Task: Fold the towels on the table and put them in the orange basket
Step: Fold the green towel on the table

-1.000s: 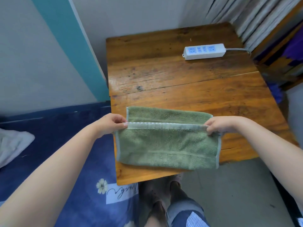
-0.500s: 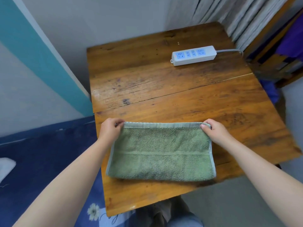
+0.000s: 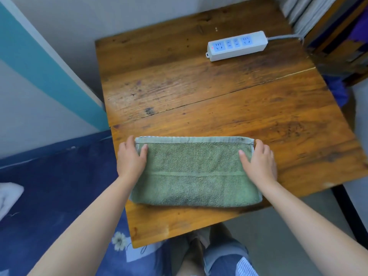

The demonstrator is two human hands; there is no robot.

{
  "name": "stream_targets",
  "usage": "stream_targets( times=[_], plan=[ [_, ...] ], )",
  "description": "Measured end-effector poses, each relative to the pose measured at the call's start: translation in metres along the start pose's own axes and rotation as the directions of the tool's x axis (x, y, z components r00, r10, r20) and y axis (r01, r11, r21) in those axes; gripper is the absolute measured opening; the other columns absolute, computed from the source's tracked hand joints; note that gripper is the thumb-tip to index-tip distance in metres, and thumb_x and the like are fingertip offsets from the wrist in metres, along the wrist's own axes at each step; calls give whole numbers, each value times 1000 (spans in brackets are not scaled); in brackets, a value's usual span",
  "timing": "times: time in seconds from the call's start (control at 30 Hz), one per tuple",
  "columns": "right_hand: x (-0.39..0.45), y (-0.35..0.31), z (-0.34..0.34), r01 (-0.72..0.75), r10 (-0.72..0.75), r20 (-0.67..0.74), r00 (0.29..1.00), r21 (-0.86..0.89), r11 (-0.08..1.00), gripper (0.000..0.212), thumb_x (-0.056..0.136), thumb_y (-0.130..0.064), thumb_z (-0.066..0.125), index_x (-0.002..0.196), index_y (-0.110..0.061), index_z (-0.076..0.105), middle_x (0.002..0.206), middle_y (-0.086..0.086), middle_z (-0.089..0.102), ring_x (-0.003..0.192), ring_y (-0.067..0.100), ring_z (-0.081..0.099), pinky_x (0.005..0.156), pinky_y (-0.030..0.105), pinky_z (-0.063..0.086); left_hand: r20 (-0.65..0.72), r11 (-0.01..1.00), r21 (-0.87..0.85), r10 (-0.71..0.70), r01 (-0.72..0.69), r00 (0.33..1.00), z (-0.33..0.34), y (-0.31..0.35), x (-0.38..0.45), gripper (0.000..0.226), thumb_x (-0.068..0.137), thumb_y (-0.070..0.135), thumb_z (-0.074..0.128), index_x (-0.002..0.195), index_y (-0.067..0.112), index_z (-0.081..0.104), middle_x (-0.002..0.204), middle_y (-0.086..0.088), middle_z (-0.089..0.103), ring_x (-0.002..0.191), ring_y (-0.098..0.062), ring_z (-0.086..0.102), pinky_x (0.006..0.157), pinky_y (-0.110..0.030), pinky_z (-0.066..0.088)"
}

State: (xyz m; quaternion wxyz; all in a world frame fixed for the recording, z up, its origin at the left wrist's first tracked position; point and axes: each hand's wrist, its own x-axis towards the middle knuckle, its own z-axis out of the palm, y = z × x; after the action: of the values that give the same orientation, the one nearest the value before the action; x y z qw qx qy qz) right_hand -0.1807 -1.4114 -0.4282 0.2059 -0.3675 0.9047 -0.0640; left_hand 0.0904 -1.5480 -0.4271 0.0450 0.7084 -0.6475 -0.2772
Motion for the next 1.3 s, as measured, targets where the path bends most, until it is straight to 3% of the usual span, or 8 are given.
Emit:
stream_targets(
  times=[0.13, 0.3, 0.37, 0.5, 0.63, 0.87, 1.0, 1.3],
  plan=[
    [-58, 2, 14, 174, -177, -13, 984, -124, 977, 63, 86, -26, 56, 138, -2, 31, 149, 22, 23, 140, 36, 15, 112, 51, 13, 15, 999, 52, -12, 12, 1000, 2, -19, -54, 53, 92, 26, 48, 138, 4, 32, 134, -21, 41, 124, -36, 38, 98, -45, 36],
    [-97, -43, 43, 497, -491, 74, 868, -124, 859, 54, 90, -19, 49, 139, -6, 31, 151, 17, 16, 134, 32, -11, 104, 52, -13, 18, 858, 240, 464, -455, 885, 25, -8, -99, 42, 79, 8, 60, 116, -10, 56, 124, -30, 55, 117, -49, 50, 92, -58, 42],
    [-100, -64, 60, 501, -487, 146, 861, -81, 862, 54, 95, -24, 38, 144, -11, 19, 154, 10, 3, 139, 30, -14, 103, 46, -24, 117, 864, 206, 445, -460, 888, 42, 4, -104, 44, 89, 13, 48, 130, -2, 46, 141, -22, 41, 134, -39, 34, 107, -50, 30],
    [-106, -61, 84, 456, -420, 221, 880, -145, 878, 55, 96, -37, 28, 146, -22, 8, 156, 2, -7, 143, 24, -9, 112, 45, -15, 217, 859, 324, 340, -396, 915, 69, -20, -98, 53, 97, 36, 27, 146, 21, 13, 157, -1, 4, 145, -18, -1, 115, -36, 0],
    [-105, -12, 81, 367, -344, 157, 926, -151, 918, 55, 95, -40, 30, 145, -24, 12, 145, 2, -19, 143, 29, -6, 109, 34, -16, 165, 873, 361, 287, -329, 943, 59, -49, -89, 54, 94, 45, 35, 144, 32, 20, 157, -2, 4, 145, -21, -1, 113, -36, -7],
    [-96, 34, 49, 67, -63, 56, 996, -60, 996, 54, 95, -24, 39, 143, -9, 21, 153, 23, 4, 142, 38, 4, 114, 47, 6, 49, 981, 185, 46, -54, 998, 31, -73, -83, 51, 94, 35, 39, 143, 25, 28, 153, -15, 15, 140, -32, 15, 108, -48, 24],
    [-90, 29, 36, 13, -12, -28, 1000, 34, 999, 55, 89, -15, 49, 138, -1, 29, 142, 22, 35, 128, 38, 31, 104, 42, 23, -77, 980, 176, -82, 95, 994, 26, -66, -89, 54, 92, 32, 46, 139, 9, 32, 128, -25, 46, 114, -43, 41, 93, -49, 36],
    [-71, 3, 27, -121, 114, 48, 992, 179, 976, 59, 87, -3, 49, 141, -12, 27, 124, 22, 47, 114, 38, 45, 92, 39, 39, -12, 990, 79, -117, 117, 993, 34, -53, -102, 35, 97, 21, 36, 126, 3, 36, 117, -23, 51, 98, -44, 52, 70, -42, 39]
  ],
)
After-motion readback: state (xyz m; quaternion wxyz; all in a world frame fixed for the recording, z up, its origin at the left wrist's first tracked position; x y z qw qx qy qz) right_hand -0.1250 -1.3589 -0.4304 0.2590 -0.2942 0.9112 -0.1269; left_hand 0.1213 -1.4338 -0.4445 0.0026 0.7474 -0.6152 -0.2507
